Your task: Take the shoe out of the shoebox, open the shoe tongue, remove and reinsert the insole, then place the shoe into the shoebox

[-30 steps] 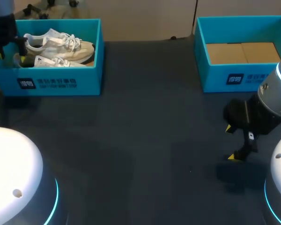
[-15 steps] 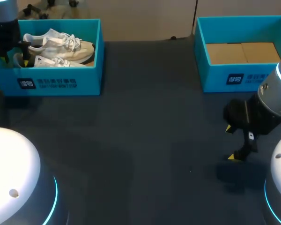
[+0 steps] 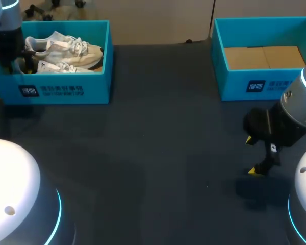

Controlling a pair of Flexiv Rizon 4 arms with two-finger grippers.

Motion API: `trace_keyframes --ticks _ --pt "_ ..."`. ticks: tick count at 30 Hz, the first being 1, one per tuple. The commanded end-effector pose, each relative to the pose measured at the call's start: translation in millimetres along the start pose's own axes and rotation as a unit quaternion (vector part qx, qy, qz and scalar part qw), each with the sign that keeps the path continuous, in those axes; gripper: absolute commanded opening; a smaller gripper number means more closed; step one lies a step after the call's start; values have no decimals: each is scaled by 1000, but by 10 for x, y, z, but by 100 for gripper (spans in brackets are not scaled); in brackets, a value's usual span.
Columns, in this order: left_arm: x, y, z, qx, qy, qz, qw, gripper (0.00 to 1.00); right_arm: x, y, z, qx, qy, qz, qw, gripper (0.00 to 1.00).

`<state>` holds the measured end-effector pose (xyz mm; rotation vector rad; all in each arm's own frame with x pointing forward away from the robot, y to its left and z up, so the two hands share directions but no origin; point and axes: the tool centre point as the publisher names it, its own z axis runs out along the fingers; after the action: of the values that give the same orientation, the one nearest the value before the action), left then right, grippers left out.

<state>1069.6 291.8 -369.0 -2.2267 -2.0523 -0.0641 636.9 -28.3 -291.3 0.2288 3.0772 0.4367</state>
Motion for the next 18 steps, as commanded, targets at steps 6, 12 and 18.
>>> trace_keyframes --ticks 6,12,18 --pt "8 30 106 9 2 0 1000 55 7 0 16 1 -1 0 1000 100" --pt "13 37 150 14 7 -2 1000 36 7 0 16 1 -1 0 1000 100" --pt "19 30 152 16 9 3 1000 0 7 0 16 1 -1 0 1000 100"
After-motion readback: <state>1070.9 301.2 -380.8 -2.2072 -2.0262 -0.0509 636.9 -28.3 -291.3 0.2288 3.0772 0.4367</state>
